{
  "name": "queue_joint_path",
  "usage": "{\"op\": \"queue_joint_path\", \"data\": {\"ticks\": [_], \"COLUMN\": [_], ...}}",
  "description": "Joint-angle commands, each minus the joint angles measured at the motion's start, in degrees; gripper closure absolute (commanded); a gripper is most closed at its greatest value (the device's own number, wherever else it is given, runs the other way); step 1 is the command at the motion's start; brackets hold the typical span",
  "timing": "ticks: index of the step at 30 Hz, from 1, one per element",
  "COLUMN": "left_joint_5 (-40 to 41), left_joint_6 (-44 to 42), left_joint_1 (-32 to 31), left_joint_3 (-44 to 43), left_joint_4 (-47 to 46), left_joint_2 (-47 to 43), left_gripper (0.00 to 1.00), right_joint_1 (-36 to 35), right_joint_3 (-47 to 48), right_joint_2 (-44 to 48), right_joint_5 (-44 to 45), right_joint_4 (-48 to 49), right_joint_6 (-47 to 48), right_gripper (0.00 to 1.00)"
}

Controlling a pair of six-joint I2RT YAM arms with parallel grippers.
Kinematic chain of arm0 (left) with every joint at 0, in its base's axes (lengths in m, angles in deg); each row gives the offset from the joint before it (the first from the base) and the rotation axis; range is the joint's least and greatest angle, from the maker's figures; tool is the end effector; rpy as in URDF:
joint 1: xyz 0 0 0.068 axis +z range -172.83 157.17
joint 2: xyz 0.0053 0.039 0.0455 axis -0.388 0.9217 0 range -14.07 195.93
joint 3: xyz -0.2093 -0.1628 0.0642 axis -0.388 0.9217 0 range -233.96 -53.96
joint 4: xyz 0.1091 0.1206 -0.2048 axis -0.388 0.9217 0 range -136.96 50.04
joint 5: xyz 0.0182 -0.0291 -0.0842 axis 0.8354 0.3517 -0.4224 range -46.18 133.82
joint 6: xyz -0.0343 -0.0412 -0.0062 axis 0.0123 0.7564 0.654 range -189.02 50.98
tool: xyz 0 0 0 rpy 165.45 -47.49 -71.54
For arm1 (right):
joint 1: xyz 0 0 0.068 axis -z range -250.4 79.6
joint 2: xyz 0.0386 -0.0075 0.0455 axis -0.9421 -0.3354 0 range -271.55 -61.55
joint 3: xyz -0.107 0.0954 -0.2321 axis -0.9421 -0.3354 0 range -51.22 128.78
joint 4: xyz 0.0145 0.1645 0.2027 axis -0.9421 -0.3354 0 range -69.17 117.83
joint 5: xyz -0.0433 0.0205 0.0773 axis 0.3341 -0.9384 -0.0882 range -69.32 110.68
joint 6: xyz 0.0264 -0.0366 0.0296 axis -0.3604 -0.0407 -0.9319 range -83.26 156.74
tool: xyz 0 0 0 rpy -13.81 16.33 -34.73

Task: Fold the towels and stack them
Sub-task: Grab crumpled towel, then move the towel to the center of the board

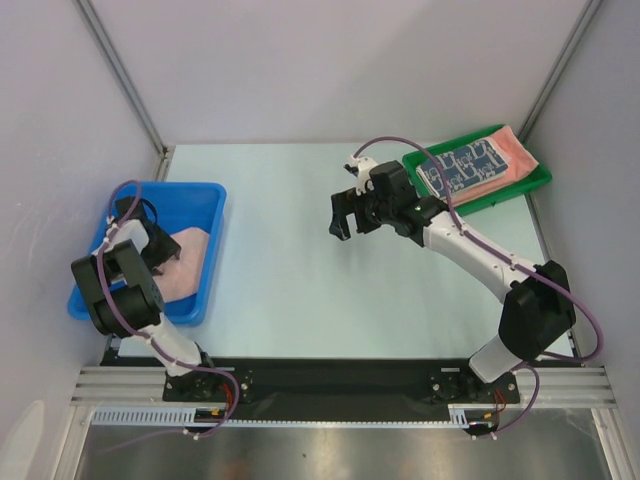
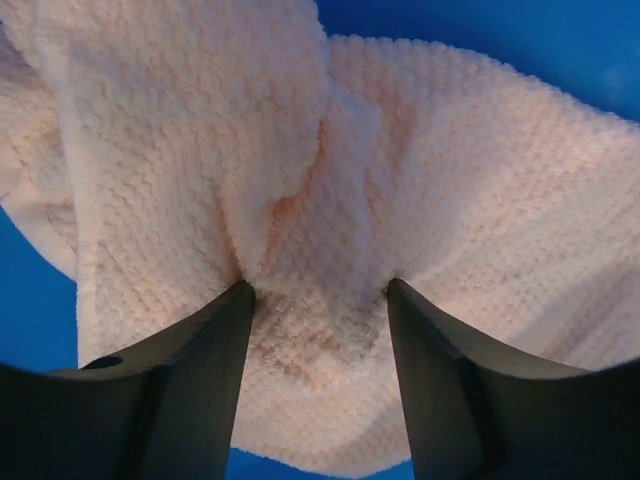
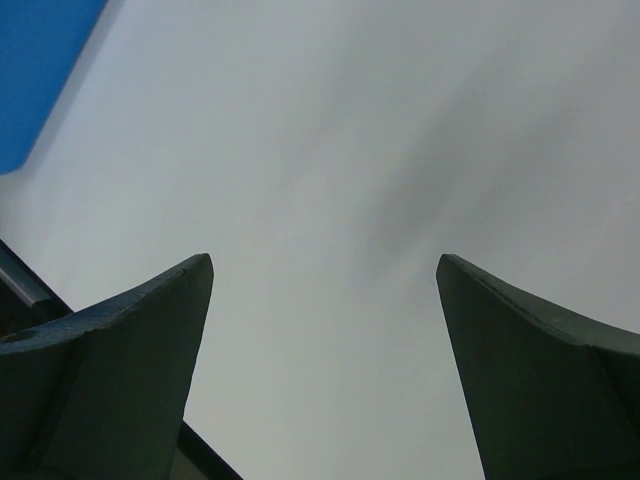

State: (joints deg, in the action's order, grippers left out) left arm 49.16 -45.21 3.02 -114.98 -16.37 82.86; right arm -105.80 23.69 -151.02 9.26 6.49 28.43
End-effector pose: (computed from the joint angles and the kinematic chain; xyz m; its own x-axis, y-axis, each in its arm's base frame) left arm 0.2949 0.1465 0.1801 -0.5663 -0.7210 -0.3994 -0.7609 0.6435 -0.0828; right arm 0.2877 0.2131 0.3100 -0.5740 -0.2340 -0.7847 -0.6220 0.7478 0.2320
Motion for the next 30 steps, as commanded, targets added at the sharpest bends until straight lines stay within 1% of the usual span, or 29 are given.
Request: {"op": "queue_joint_path", "data": {"ticks": [1,2,4,5,7,9,10,11,13,14,16,17,19,20,21,22,23,24,25,26,28,29,30], "left_joint_5": [0.7,0.5,-1.0,-1.6,-3.1,-4.9,-5.3,-7.6,-8.2,-8.5,-7.3,-6.8,-6.8,-7.9,-8.7,-9.3,-9.5,-10.2,-14.2,-15.9,-21.0,-21.6,-22.5], "left_joint_6": [1.3,1.1,0.4,0.1,-0.3,-0.8,-1.5,-1.9,-3.0,-3.7,-4.7,-5.1,-5.1,-5.0,-4.9,-4.5,-4.5,-4.4,-4.0,-3.3,-1.3,-0.6,-0.1], "left_joint_1": [0.0,0.0,0.0,0.0,0.0,-0.3,-0.6,-2.1,-4.7,-8.1,-12.3,-16.2,-19.9,-23.4,-25.3,-27.8,-31.8,-33.7,-35.5,-38.6,-41.7,-45.0,-46.7], "left_joint_3": [-0.3,-0.2,-0.3,-1.0,-1.6,-3.1,-4.8,-6.0,-9.5,-13.9,-19.5,-25.1,-29.6,-32.6,-33.5,-34.2,-34.4,-33.8,-31.8,-30.3,-26.1,-21.6,-19.3], "left_joint_4": [-1.8,-2.3,-2.7,-2.3,-2.2,-0.8,0.1,0.8,2.8,5.1,9.7,11.0,11.9,11.4,10.8,9.0,7.9,6.6,3.8,2.6,-2.7,-3.9,-5.3], "left_joint_2": [1.3,1.9,2.9,3.6,4.7,4.1,1.8,0.4,-4.3,-5.6,-7.4,-9.2,-11.0,-13.1,-14.6,-15.9,-17.1,-19.6,-20.6,-21.7,-24.4,-24.9,-25.2], "left_gripper": [0.40,0.51,0.65,0.84,0.99,1.00,1.00,1.00,1.00,1.00,1.00,1.00,1.00,1.00,1.00,1.00,1.00,1.00,1.00,1.00,1.00,1.00,0.99], "right_joint_1": [0.2,0.3,0.6,0.9,1.0,1.4,1.3,1.3,1.2,1.3,1.3,1.2,1.2,1.2,1.3,1.3,1.4,1.4,1.5,1.7,2.3,3.3,3.6], "right_joint_3": [1.2,1.0,0.8,0.6,0.2,0.1,0.1,0.1,-0.4,-0.5,-0.6,-0.6,-0.5,-0.5,-0.5,-0.5,-0.3,-0.4,-0.5,-0.3,0.4,0.8,1.3], "right_joint_2": [-0.5,-0.1,0.5,0.9,1.8,2.9,3.3,3.8,5.3,5.7,7.0,7.6,9.0,11.1,12.1,13.6,16.1,17.8,19.2,20.4,23.5,24.2,25.6], "right_joint_5": [1.0,1.5,1.4,1.3,1.0,0.6,0.7,0.7,1.0,1.6,1.5,1.9,4.0,7.0,8.9,13.4,15.0,16.6,18.8,19.9,22.7,23.4,23.9], "right_joint_4": [0.1,-0.1,-0.3,-0.2,0.0,-0.4,-0.5,-0.7,-0.8,-0.6,-0.2,-0.1,-0.9,-1.7,-2.2,-3.0,-4.5,-5.0,-5.4,-6.7,-8.7,-10.8,-11.7], "right_joint_6": [2.8,3.0,3.1,3.0,2.9,2.3,2.0,1.9,0.9,0.4,-0.8,-1.3,-3.2,-3.7,-4.4,-5.1,-5.7,-5.8,-6.0,-6.1,-6.4,-6.5,-6.7], "right_gripper": [0.00,0.00,0.00,0.00,0.00,0.00,0.00,0.00,0.00,0.00,0.00,0.00,0.00,0.00,0.00,0.00,0.00,0.00,0.00,0.00,0.00,0.00,0.00]}}
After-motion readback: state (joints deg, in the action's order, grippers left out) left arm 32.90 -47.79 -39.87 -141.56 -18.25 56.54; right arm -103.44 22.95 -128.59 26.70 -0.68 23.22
